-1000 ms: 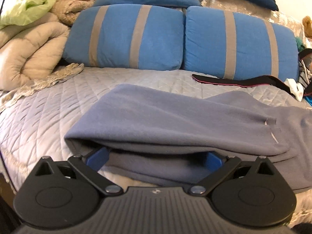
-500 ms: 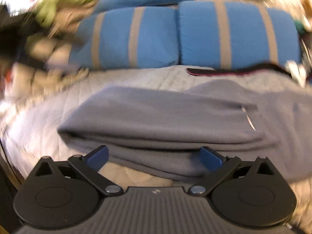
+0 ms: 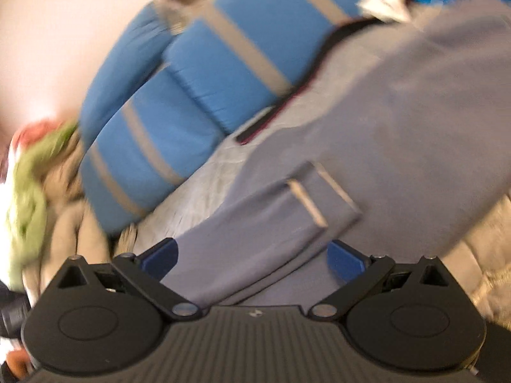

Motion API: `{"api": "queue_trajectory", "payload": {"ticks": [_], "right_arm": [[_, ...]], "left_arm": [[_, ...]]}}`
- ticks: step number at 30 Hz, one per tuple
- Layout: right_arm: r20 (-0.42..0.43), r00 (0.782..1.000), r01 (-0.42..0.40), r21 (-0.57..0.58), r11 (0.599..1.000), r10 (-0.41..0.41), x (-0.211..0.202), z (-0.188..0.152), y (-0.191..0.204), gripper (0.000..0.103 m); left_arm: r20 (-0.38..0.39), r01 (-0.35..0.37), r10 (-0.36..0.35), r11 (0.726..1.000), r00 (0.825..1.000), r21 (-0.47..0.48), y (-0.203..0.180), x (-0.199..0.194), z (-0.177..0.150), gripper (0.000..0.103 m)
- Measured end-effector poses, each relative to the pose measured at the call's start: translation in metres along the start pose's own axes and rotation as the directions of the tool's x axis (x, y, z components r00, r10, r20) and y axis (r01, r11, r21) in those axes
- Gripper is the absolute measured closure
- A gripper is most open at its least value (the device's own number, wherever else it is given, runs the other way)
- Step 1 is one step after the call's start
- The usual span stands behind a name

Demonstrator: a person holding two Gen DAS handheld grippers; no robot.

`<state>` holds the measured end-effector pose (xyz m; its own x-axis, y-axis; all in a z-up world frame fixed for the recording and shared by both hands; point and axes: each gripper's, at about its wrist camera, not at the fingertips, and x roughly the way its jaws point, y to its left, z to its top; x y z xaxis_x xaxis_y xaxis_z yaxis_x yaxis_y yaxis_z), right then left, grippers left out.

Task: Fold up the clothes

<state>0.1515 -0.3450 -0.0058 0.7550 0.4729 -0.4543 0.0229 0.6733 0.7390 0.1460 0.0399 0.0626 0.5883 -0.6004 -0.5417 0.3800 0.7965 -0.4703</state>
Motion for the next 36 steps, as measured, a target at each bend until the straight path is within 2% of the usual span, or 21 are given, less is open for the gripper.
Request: {"api": "queue_trajectory", "payload": {"ticks": [4,7,11,17,20,22,23,24,25,27,32,36], "right_arm": [[-0.003,1.0,-0.011,0.102,0.995,0.011,0.007,0.012,-0.013,0.0],[-0.047,0.998,-0.033,0.165,0.986,0.041,0.016,0.024,-0.021,0.0],[-0.08,0.988,-0.097,0.319,0.943,0.129,0.023,0.036,-0.042,0.001],[-0.121,0.976,-0.133,0.337,0.932,0.183,0.027,0.04,-0.047,0.007],[-0.133,0.982,-0.086,0.333,0.939,0.137,0.025,0.04,-0.048,0.031],[-0.145,0.984,-0.046,0.332,0.942,0.099,0.024,0.039,-0.051,0.06],[-0.151,0.985,-0.03,0.331,0.943,0.084,0.024,0.039,-0.053,0.065],[-0.157,0.985,-0.015,0.33,0.944,0.07,0.024,0.038,-0.054,0.074],[-0.161,0.985,-0.005,0.33,0.944,0.062,0.023,0.038,-0.056,0.088],[-0.173,0.984,0.018,0.328,0.945,0.041,0.023,0.037,-0.058,0.103],[-0.166,0.986,0.031,0.252,0.967,0.012,0.016,0.04,-0.048,0.103],[-0.133,0.991,0.009,0.173,0.985,0.015,0.004,0.051,-0.03,0.103]], "left_arm": [[-0.005,-0.006,0.006,1.0,1.0,0.009,0.0,0.0,-0.002,0.027],[-0.003,-0.014,0.014,1.0,1.0,0.0,0.003,-0.002,-0.003,0.027],[0.001,-0.018,0.018,1.0,1.0,-0.006,0.003,-0.006,-0.005,0.027],[-0.008,-0.021,0.021,1.0,1.0,-0.019,0.005,-0.005,-0.007,0.027],[-0.013,-0.022,0.021,1.0,1.0,-0.021,0.004,-0.004,-0.007,0.027],[-0.015,-0.022,0.021,1.0,1.0,-0.019,0.003,-0.004,-0.007,0.027],[-0.016,-0.02,0.02,1.0,1.0,-0.018,0.003,-0.003,-0.006,0.027],[-0.016,-0.019,0.019,1.0,1.0,-0.016,0.004,-0.003,-0.006,0.027],[-0.016,-0.02,0.02,1.0,1.0,-0.015,0.004,-0.003,-0.006,0.027],[-0.015,-0.022,0.022,1.0,1.0,-0.014,0.004,-0.004,-0.005,0.027],[-0.012,-0.032,0.031,0.999,0.999,-0.02,0.007,-0.007,-0.006,0.027],[-0.011,-0.042,0.042,0.999,0.999,-0.032,0.012,-0.009,-0.008,0.027]]}}
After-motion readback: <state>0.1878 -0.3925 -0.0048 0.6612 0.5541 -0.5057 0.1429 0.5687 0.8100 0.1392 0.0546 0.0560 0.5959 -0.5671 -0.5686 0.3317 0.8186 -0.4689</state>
